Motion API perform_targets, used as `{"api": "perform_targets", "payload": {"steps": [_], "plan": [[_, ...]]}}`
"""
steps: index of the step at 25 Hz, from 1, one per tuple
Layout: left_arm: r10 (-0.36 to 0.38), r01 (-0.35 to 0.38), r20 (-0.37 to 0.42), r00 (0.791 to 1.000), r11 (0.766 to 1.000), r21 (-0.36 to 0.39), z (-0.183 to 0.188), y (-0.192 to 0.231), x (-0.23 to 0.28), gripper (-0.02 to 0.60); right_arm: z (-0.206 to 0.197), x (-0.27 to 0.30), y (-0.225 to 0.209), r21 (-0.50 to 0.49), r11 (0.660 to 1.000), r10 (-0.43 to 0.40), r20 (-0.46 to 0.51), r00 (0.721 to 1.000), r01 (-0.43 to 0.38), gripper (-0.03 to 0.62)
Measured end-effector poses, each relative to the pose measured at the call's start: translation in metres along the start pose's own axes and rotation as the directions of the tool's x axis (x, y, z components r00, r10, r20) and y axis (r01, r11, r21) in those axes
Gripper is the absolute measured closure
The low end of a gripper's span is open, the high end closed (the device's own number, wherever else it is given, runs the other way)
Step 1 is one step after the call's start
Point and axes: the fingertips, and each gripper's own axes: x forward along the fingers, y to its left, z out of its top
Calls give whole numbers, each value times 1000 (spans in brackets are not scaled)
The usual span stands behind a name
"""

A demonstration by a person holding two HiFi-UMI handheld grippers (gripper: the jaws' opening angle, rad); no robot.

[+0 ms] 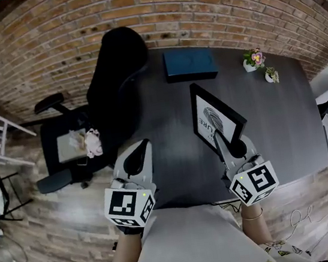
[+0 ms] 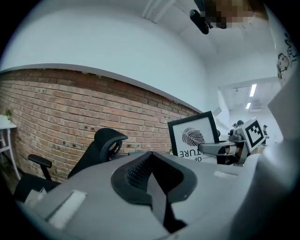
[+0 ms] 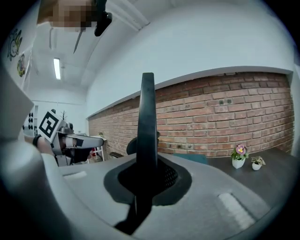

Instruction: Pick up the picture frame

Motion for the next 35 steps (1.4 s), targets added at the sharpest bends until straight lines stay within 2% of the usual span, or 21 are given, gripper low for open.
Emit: {"api": "perform_targets", "payload": {"steps": [9, 21, 35], "plan": [[48, -49, 8, 999, 997, 63, -1, 6, -5, 568, -3, -8, -3, -88, 995, -56, 3, 998, 56, 582], [70, -70, 1, 998, 996, 59, -14, 16, -12, 568, -10, -10, -8, -37, 996, -78, 10, 997, 79, 582], [74, -74, 0, 997, 995, 60, -10, 17, -10, 568, -10, -10, -7, -43, 996, -76, 7, 997, 76, 582]]}}
